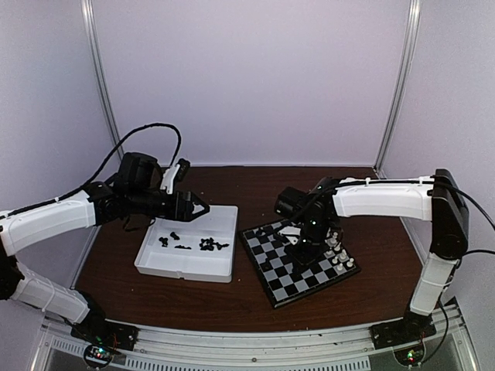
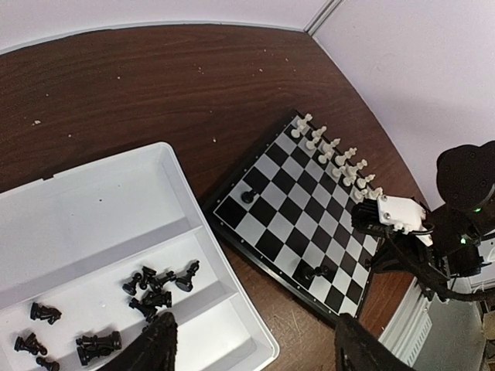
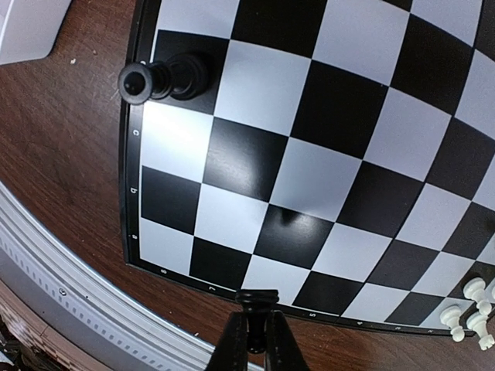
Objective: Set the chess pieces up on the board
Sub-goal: Place the chess piece on the chessboard.
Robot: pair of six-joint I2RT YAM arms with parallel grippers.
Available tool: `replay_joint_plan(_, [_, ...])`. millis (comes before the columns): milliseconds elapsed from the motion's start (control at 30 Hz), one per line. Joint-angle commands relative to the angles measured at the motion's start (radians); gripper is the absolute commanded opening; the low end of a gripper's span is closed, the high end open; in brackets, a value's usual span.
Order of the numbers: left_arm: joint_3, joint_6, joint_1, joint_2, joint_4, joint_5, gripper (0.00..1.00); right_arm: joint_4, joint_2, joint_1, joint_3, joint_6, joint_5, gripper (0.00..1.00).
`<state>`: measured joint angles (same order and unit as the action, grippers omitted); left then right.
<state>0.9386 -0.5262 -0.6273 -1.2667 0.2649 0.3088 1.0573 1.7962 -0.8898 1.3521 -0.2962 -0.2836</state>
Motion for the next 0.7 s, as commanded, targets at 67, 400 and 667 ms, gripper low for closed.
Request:
replay_joint_plan(67, [-0.003,0.033,0.006,0.023,0.010,-0.032,0.69,0.016,0.019,-0.002,0.012,-0.018,-0.079,0.02])
replay_joint_plan(400, [-0.003,0.043,0.006,0.024,0.026,-0.048,0.69,0.070,0.072,-0.017,0.017,-0.027,-0.137,0.01])
replay_joint_plan(667, [-0.035,0.057,0.006,0.059,0.037,-0.071,0.69,0.080,0.084,-0.032,0.023,-0.038,-0.121,0.01])
